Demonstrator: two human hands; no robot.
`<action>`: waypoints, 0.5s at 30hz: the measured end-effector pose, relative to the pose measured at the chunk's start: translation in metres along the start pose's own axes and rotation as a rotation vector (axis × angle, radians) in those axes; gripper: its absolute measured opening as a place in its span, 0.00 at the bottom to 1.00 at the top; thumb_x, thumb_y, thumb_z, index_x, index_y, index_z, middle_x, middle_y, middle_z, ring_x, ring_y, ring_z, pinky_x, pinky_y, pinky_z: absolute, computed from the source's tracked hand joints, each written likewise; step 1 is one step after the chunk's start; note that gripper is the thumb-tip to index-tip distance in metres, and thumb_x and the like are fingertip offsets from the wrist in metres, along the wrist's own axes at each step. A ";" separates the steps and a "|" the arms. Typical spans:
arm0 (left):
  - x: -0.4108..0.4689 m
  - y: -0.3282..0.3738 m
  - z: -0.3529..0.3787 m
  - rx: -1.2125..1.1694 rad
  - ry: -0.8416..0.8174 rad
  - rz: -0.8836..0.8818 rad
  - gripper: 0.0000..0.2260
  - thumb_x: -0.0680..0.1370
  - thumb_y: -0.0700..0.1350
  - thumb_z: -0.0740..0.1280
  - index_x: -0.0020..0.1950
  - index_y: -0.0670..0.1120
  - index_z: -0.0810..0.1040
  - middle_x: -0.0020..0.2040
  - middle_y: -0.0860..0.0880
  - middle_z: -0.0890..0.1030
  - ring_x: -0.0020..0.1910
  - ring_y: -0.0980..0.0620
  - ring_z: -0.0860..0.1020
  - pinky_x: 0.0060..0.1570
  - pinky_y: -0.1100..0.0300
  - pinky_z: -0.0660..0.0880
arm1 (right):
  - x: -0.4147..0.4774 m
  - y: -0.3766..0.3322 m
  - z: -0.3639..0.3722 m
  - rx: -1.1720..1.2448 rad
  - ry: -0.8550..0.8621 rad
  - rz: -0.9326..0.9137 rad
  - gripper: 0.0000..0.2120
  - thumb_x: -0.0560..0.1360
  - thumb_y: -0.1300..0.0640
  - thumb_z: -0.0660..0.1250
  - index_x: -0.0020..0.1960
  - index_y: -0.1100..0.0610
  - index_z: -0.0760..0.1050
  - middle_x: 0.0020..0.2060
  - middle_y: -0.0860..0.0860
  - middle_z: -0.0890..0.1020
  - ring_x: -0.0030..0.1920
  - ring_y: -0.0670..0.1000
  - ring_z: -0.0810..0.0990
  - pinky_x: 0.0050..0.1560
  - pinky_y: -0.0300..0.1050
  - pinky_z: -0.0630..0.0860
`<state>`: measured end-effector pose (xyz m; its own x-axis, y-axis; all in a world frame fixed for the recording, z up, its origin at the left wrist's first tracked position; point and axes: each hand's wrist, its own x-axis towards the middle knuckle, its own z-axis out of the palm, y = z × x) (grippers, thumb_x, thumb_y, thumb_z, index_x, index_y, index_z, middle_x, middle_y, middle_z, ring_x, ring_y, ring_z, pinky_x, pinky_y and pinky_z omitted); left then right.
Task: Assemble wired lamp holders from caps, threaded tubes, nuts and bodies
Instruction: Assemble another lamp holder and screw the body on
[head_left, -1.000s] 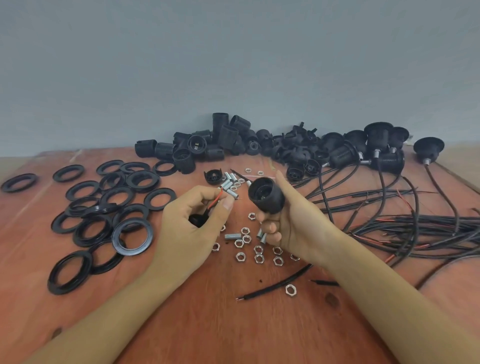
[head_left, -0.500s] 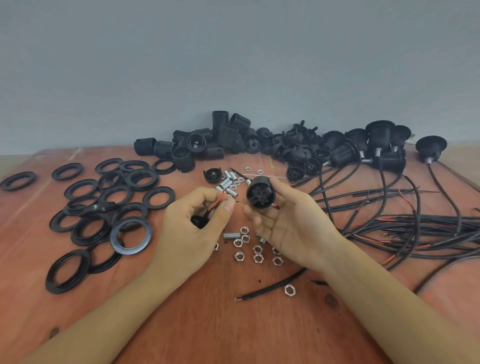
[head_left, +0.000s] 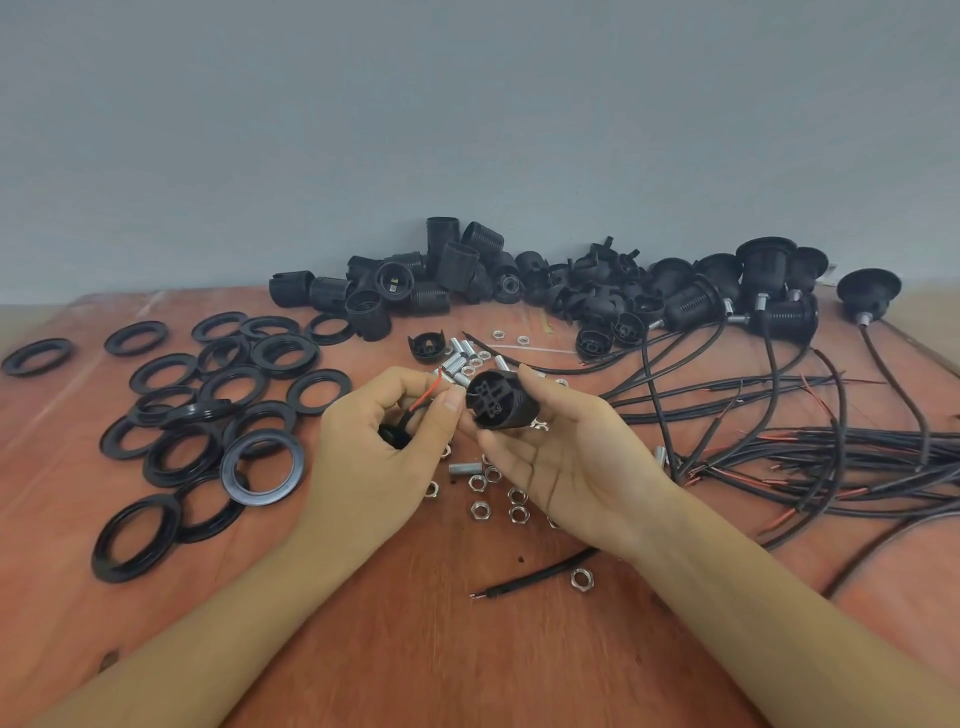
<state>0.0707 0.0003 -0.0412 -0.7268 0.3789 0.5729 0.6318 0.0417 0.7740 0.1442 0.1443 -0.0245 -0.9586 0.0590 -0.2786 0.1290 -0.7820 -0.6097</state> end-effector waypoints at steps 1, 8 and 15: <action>0.000 0.000 0.000 0.005 0.007 0.004 0.04 0.76 0.44 0.68 0.42 0.46 0.80 0.32 0.51 0.82 0.26 0.57 0.70 0.30 0.66 0.70 | 0.000 0.000 0.001 0.001 -0.005 0.000 0.15 0.76 0.54 0.68 0.54 0.65 0.79 0.51 0.64 0.84 0.52 0.58 0.85 0.39 0.41 0.82; 0.001 -0.004 -0.002 0.068 0.039 0.032 0.04 0.77 0.39 0.70 0.43 0.45 0.81 0.29 0.53 0.74 0.28 0.60 0.71 0.33 0.72 0.68 | 0.000 0.002 0.001 0.004 -0.028 0.013 0.17 0.72 0.54 0.69 0.55 0.66 0.79 0.53 0.64 0.83 0.52 0.58 0.85 0.38 0.41 0.82; 0.002 -0.004 -0.002 0.105 0.055 0.046 0.03 0.77 0.39 0.70 0.43 0.44 0.81 0.29 0.59 0.74 0.28 0.62 0.73 0.34 0.74 0.67 | 0.000 0.004 0.000 -0.082 -0.039 -0.017 0.17 0.71 0.54 0.70 0.55 0.63 0.81 0.50 0.60 0.85 0.49 0.56 0.86 0.39 0.42 0.82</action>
<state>0.0666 -0.0009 -0.0427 -0.7084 0.3313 0.6233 0.6874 0.1233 0.7157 0.1442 0.1414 -0.0266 -0.9698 0.0465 -0.2393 0.1313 -0.7277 -0.6732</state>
